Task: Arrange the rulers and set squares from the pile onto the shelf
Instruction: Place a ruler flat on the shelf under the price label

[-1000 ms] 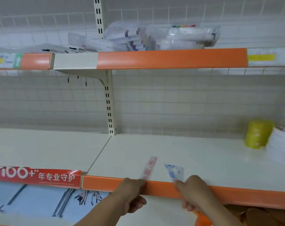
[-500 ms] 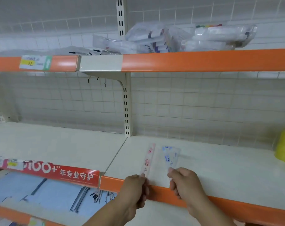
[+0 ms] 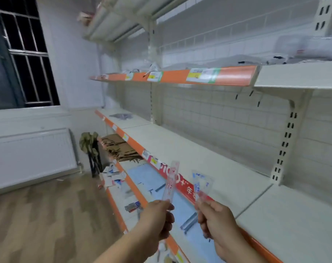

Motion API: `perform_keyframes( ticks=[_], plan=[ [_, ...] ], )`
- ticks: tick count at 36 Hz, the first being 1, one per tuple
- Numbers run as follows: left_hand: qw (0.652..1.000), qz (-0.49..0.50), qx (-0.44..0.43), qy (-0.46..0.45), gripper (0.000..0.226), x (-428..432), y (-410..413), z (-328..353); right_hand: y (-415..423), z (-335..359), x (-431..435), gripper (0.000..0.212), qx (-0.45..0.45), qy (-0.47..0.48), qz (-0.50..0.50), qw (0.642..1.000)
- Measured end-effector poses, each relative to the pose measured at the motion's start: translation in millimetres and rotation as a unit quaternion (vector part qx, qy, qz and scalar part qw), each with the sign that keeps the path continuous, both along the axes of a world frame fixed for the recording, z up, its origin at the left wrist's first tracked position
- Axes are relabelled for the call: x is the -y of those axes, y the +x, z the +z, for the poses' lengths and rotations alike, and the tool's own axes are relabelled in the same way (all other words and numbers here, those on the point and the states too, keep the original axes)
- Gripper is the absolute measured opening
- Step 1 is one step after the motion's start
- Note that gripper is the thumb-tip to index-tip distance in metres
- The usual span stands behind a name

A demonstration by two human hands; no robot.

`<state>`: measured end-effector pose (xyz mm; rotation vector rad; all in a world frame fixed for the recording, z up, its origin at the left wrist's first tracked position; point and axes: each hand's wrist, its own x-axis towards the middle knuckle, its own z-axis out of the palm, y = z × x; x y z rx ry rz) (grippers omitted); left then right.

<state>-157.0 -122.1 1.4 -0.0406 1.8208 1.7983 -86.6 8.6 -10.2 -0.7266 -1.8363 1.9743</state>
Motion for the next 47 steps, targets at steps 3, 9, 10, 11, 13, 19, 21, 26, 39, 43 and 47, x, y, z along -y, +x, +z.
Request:
perform_keyframes(
  ticks=[3,9,10,11,13,19,21,26,39,43,47],
  plan=[
    [0.999,0.051,0.001,0.000,0.016,27.8,-14.7,-4.7,-28.0,-4.0,20.1,0.025,0.008,0.000,0.054,0.999],
    [0.994,0.108,-0.016,0.011,0.017,71.4,-48.7,-0.5,-85.9,-7.8,61.0,0.029,0.003,0.011,0.123,0.992],
    [0.993,0.114,-0.016,0.014,0.020,77.7,-56.1,0.5,-96.1,-7.9,67.3,0.030,0.000,0.011,0.128,0.992],
    [0.993,0.120,-0.016,0.017,0.022,84.2,-64.3,1.4,-106.2,-7.7,73.5,0.030,-0.003,0.008,0.132,0.991],
    [0.992,0.127,-0.020,0.020,0.023,97.7,-84.1,1.9,-127.0,-6.4,87.2,0.031,-0.011,0.001,0.139,0.990],
    [0.991,0.121,-0.043,0.031,0.019,151.5,-160.8,-5.7,-202.8,-4.0,140.0,0.030,-0.012,-0.018,0.144,0.989],
    [0.992,0.114,-0.049,0.030,0.019,171.6,-188.7,-5.4,-230.7,-2.1,159.5,0.030,-0.011,-0.025,0.140,0.990],
    [0.992,0.109,-0.063,0.020,0.020,212.0,-255.8,0.0,-293.2,0.4,197.8,0.032,-0.015,-0.019,0.115,0.993],
    [0.992,0.090,-0.083,0.026,0.026,255.3,-409.6,-7.6,-441.8,1.6,233.6,0.039,0.008,-0.010,0.089,0.996],
    [0.990,0.094,-0.106,0.011,0.023,258.4,-466.2,-5.2,-498.0,1.8,231.0,0.041,-0.002,-0.014,0.088,0.996],
    [0.988,0.100,-0.116,-0.008,0.023,257.6,-522.6,3.1,-560.1,8.7,223.4,0.041,-0.005,-0.016,0.092,0.996]
  ],
)
